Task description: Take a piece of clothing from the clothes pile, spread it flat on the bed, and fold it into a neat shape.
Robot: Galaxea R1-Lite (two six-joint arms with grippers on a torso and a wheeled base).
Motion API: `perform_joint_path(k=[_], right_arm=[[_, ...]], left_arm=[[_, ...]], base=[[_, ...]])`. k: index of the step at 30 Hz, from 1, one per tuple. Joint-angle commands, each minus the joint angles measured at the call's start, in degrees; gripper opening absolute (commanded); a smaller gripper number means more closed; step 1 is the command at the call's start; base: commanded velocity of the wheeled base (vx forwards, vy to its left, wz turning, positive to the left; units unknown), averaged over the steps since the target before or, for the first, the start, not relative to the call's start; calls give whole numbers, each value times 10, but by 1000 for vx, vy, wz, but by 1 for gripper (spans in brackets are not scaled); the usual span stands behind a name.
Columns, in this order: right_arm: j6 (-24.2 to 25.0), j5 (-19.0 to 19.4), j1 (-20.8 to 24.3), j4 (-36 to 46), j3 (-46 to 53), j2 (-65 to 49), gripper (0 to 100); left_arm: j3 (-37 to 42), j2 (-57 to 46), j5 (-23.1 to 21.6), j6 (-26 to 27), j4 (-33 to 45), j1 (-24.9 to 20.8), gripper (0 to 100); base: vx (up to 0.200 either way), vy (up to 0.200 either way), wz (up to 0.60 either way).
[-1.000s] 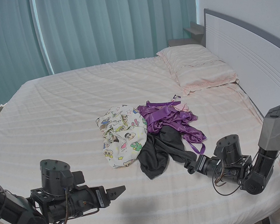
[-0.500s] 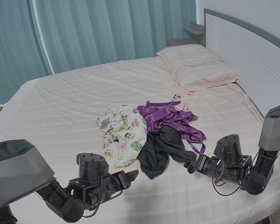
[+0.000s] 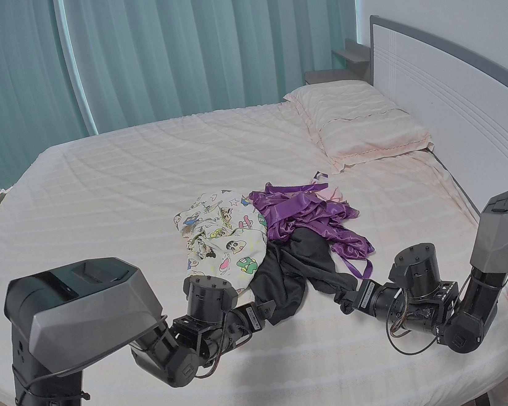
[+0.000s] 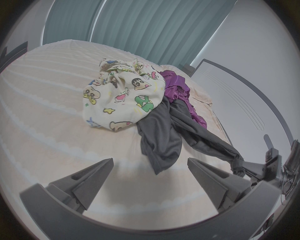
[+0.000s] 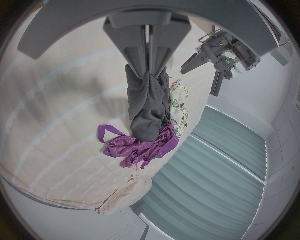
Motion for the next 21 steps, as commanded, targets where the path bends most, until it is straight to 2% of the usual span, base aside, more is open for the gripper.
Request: perform_joint_path(k=[1, 6, 12, 21], right_arm=[[0, 0, 0, -8, 5, -5, 0], [-1, 0, 2, -12, 7, -5, 0], [-1, -1, 3, -12, 10, -5, 0], [-1, -1, 6, -12, 10, -5, 0]], left_arm=[[-60, 61, 0, -2, -1, -14, 100], [-116, 91, 0, -2, 8, -29, 100], [-172, 120, 7, 3, 55, -45, 100], [-197, 126, 24, 7, 70, -45, 100]], base=[[0, 0, 0], [0, 0, 0], [0, 0, 0], [0, 0, 0]])
